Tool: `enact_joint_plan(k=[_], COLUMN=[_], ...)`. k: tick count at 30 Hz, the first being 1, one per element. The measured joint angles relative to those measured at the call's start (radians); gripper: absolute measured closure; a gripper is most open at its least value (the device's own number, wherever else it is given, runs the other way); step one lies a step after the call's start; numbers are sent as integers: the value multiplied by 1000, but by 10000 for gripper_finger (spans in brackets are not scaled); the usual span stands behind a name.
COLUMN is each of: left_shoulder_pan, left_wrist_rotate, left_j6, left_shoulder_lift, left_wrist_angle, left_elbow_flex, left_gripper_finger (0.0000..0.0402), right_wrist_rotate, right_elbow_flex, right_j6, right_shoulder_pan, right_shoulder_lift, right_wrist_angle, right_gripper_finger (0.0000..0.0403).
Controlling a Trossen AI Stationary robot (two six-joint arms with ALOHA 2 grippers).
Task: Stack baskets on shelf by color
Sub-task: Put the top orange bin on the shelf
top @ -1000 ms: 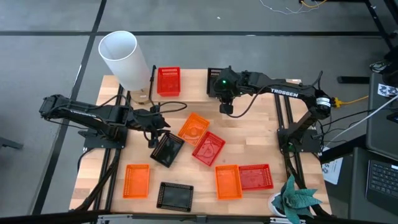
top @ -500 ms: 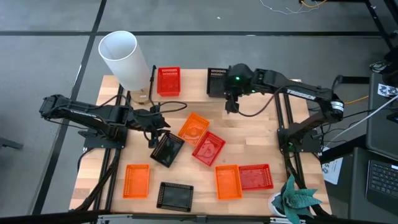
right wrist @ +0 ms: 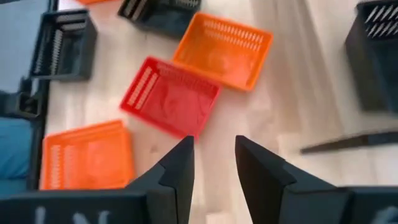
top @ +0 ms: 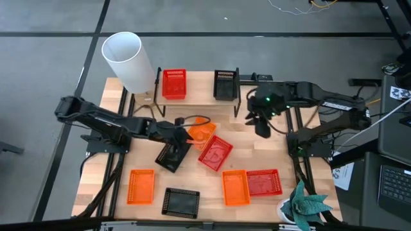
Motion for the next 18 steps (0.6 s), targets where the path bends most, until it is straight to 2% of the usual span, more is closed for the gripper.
enact_joint_plan(k=[8, 14, 18], left_shoulder_pan=[-15, -13, -13], left_wrist_rotate=[1, 24, 13], left_j6=[11, 12, 13], left_shoulder_lift=[170, 286, 350], left_wrist_angle=[-9, -153, -254], left_elbow_flex=[72, 180, 229], left_gripper_finger=[319, 319, 319], right_wrist_rotate=[17, 129, 162], right_elbow_flex=[0, 0, 0], right_j6=[82, 159, 184], right_shoulder_pan=[101, 143, 159], right_shoulder_lift=[-114, -215, -265], right_wrist_angle=[-153, -156, -156], right_gripper_finger=[287, 287, 287])
